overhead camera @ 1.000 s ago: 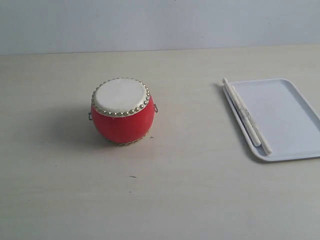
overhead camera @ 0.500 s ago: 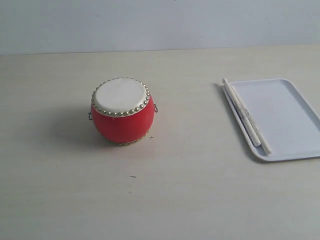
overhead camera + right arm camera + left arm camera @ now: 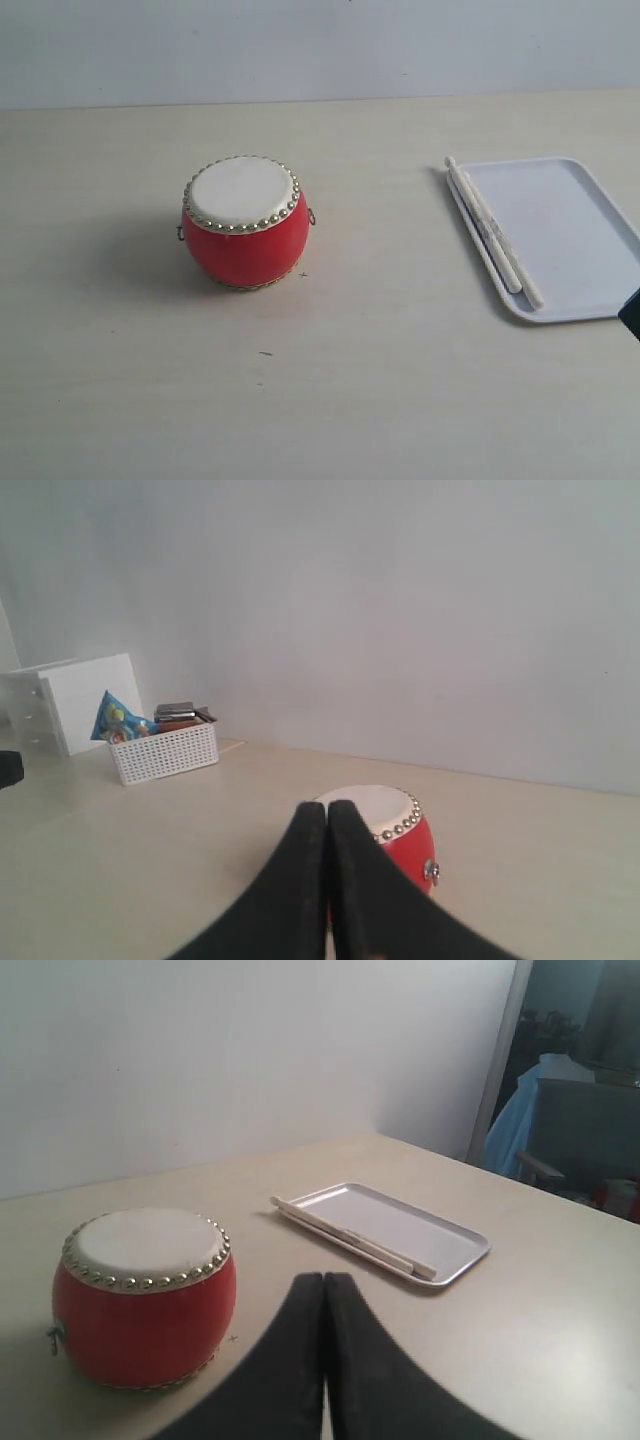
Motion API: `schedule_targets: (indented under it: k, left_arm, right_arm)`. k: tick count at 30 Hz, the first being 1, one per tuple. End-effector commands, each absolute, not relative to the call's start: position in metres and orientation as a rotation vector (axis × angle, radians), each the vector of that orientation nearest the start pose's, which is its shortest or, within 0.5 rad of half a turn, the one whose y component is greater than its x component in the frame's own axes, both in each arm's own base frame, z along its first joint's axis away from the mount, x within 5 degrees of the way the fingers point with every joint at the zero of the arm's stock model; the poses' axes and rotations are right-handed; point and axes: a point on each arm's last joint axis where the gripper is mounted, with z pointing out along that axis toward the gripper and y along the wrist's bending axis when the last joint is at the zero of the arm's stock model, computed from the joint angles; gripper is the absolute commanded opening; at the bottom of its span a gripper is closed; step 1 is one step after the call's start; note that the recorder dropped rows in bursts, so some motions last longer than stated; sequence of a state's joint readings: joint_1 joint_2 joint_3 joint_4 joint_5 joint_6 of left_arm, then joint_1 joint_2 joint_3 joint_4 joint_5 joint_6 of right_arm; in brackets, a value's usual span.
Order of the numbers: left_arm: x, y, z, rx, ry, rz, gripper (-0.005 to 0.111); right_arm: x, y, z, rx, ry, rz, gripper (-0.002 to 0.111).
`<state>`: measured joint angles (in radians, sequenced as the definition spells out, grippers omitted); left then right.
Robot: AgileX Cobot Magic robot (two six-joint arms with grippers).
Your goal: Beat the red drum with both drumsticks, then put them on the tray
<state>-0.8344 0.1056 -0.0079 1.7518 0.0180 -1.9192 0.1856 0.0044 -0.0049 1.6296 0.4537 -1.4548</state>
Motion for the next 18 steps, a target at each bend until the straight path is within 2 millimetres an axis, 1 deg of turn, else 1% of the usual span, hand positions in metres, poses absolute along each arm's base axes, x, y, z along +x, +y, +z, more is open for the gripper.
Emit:
schedule_targets:
  k: [1,5,18]
  left_arm:
    - [0.0428,-0.0492,0.2068,0.539,1.559,-0.801,0.000]
    - [0.0429,-0.0491,0.2068,0.537,1.559,-0.800,0.000]
    - [0.0429,-0.0491,0.2068,0.544,1.555,-0.793,0.000]
  right_arm:
    - [0.0391,0.0476,0.2108,-0.423,1.478,0.570,0.000]
    - [0.0396,0.0471,0.2090,-0.390,1.511,0.595,0.000]
    - [0.0396,0.0471,0.2091,-0.388,1.511,0.596,0.000]
